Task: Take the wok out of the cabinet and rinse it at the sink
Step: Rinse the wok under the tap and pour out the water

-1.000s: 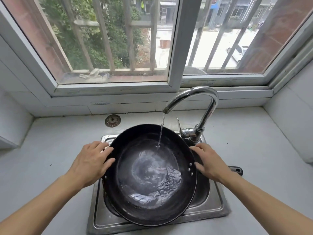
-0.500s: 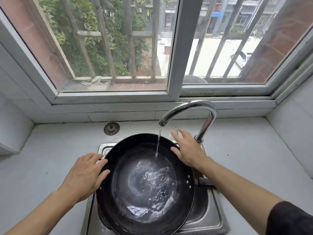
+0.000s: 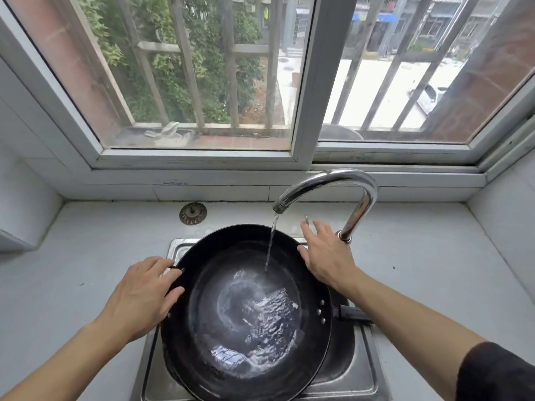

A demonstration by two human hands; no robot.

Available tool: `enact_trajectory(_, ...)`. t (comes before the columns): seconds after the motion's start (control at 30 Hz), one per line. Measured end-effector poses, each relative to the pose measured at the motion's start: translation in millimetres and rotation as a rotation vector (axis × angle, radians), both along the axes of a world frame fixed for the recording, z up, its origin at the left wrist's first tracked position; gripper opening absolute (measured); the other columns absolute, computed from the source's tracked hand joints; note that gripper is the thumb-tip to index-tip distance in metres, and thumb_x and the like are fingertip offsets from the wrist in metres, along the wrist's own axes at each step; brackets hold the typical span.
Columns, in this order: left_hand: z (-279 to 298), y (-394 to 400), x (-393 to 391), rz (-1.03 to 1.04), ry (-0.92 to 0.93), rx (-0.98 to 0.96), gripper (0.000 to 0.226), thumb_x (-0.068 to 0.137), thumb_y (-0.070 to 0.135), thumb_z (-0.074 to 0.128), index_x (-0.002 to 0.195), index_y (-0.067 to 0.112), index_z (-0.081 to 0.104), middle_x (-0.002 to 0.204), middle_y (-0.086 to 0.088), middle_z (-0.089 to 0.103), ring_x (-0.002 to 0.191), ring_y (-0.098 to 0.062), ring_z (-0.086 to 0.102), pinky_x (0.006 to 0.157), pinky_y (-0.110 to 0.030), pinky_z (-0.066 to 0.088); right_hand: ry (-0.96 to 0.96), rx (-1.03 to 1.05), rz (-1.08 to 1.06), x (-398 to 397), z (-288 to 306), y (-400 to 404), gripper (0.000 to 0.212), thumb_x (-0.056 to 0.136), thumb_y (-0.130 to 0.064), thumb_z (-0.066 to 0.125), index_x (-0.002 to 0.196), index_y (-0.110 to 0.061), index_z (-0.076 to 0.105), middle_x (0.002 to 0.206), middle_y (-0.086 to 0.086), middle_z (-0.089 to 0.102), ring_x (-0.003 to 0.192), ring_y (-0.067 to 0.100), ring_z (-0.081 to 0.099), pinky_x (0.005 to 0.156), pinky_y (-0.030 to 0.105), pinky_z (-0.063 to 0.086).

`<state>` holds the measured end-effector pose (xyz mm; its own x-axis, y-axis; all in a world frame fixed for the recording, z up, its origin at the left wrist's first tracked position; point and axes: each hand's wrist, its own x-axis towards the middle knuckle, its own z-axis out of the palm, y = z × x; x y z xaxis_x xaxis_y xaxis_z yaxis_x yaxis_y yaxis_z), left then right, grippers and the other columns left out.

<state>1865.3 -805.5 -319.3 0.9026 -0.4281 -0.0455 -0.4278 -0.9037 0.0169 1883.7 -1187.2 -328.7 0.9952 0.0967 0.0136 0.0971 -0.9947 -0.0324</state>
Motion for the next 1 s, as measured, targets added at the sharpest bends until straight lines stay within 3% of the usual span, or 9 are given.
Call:
enact_trajectory(0.13, 3.9, -1.8, -1.1, 0.009, 0.007, 0.002, 0.052, 0.085, 0.05, 0.039, 0.105, 0.016, 0.072, 0.107, -0.002, 0.068, 0.103, -0.028, 0.061, 0.083, -0.044, 0.054, 0.023, 0.153, -0.124, 0.2, -4.5, 5.6, 0.063, 0.097, -0.043, 0.042, 0.148, -0.01, 0.024, 0.126, 0.018, 0.045, 0.106, 0.035, 0.051, 0.091, 0.043, 0.046)
enact_trajectory(0.27, 6.0, -1.0, -2.2, 0.005, 0.04, 0.019, 0.048, 0.085, 0.049, 0.041, 0.105, 0.017, 0.071, 0.108, -0.001, 0.067, 0.105, -0.027, 0.061, 0.082, -0.043, 0.055, 0.042, 0.175, -0.145, 0.1, -7.3, 6.0, 0.065, 0.096, -0.044, 0.044, 0.148, -0.012, 0.021, 0.129, 0.018, 0.044, 0.111, 0.035, 0.049, 0.092, 0.044, 0.047)
enact_trajectory(0.43, 5.4, 5.9, -2.9, -0.04, 0.026, -0.018, 0.025, 0.078, 0.031, 0.074, 0.101, 0.021, 0.072, 0.111, -0.002, 0.067, 0.107, -0.026, 0.058, 0.083, -0.042, 0.054, 0.062, 0.146, -0.135, -3.4, -2.2, 5.1, 0.068, 0.097, -0.043, 0.044, 0.152, -0.014, 0.016, 0.136, 0.017, 0.04, 0.118, 0.034, 0.045, 0.096, 0.042, 0.042)
enact_trajectory(0.63, 14.6, 13.1, -7.4, -0.051, 0.08, -0.024, 0.039, 0.07, 0.024, 0.083, 0.107, 0.024, 0.069, 0.118, 0.001, 0.065, 0.112, -0.024, 0.057, 0.082, -0.04, 0.054, 0.124, 0.226, -0.122, -7.6, -0.6, -1.5, 0.069, 0.096, -0.041, 0.051, 0.151, -0.019, 0.016, 0.146, 0.014, 0.03, 0.127, 0.03, 0.041, 0.096, 0.042, 0.045)
enact_trajectory(0.77, 19.2, 18.9, -6.5, -0.086, 0.11, -0.028, 0.062, 0.064, 0.025, 0.085, 0.121, 0.025, 0.062, 0.124, 0.003, 0.061, 0.115, -0.024, 0.053, 0.083, -0.039, 0.055, 0.084, 0.344, -0.082, -23.8, 1.7, -11.8, 0.059, 0.093, -0.035, 0.056, 0.144, -0.022, 0.029, 0.144, 0.006, 0.034, 0.124, 0.027, 0.046, 0.095, 0.043, 0.048)
enact_trajectory(0.87, 23.2, 21.6, -1.3, -0.077, 0.172, 0.062, 0.082, 0.06, 0.032, 0.086, 0.134, 0.025, 0.052, 0.135, 0.0, 0.056, 0.123, -0.025, 0.05, 0.089, -0.039, 0.054, 0.054, 0.356, 0.001, -48.0, 0.3, -22.9, 0.056, 0.092, -0.03, 0.057, 0.143, -0.022, 0.036, 0.141, -0.003, 0.037, 0.125, 0.019, 0.045, 0.102, 0.035, 0.044)
enact_trajectory(1.0, 32.6, 15.2, 7.5, -0.12, 0.22, 0.143, 0.084, 0.078, 0.037, 0.074, 0.15, 0.028, 0.03, 0.154, 0.005, 0.032, 0.142, -0.019, 0.027, 0.108, -0.032, 0.038, 0.282, 0.239, 0.047, -81.3, -9.5, -43.6, 0.077, 0.082, -0.037, 0.066, 0.148, -0.028, 0.027, 0.143, -0.003, 0.036, 0.13, 0.019, 0.039, 0.107, 0.033, 0.038)
